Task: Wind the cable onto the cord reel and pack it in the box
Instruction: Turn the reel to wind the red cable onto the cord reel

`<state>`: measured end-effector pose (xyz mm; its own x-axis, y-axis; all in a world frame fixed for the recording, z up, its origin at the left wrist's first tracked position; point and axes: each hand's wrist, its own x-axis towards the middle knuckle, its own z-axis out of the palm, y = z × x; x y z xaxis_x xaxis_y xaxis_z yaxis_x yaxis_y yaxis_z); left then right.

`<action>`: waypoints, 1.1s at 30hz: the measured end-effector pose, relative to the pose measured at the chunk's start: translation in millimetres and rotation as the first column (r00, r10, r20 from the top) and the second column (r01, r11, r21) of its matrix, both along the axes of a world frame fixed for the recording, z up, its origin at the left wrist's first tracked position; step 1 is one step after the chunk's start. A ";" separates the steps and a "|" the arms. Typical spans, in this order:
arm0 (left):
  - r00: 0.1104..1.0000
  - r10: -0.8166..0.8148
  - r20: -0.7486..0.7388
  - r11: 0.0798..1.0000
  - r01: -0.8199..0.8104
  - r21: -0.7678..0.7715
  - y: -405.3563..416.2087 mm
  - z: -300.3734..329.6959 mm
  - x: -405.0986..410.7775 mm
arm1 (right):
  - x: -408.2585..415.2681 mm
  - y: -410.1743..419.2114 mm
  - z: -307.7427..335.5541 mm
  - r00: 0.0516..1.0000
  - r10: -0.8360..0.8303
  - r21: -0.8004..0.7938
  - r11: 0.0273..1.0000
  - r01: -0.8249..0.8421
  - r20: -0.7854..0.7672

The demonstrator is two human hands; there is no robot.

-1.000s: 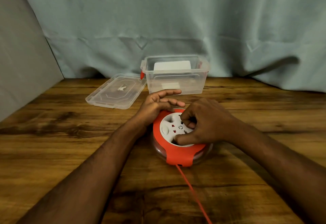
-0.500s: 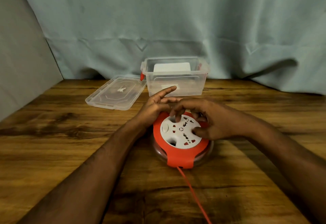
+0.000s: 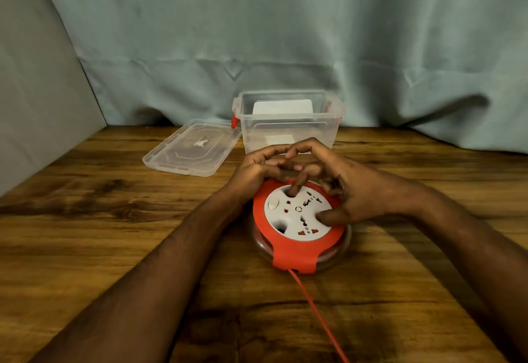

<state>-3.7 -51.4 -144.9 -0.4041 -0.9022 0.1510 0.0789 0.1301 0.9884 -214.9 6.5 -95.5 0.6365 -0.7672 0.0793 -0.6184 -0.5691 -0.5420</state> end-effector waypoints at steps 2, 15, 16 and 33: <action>1.000 -0.009 0.001 1.000 0.009 0.003 -0.5 0.3 0.1 | -0.5 1.5 0.6 1.000 -0.004 -0.003 1.000 0.004 0.011; 1.000 -0.012 -0.006 1.000 0.012 -0.001 -1.3 0.8 3.1 | 15.5 5.1 -9.4 0.980 -0.148 -0.298 0.949 0.103 -0.134; 1.000 -0.023 -0.016 1.000 0.023 0.006 -1.1 1.2 3.8 | 16.4 5.4 -9.3 0.977 -0.165 -0.302 0.946 0.117 -0.138; 0.999 -0.018 -0.039 0.999 0.019 0.036 0.7 1.9 4.6 | 48.0 17.2 -24.0 0.930 -0.368 -0.361 0.869 0.338 -0.015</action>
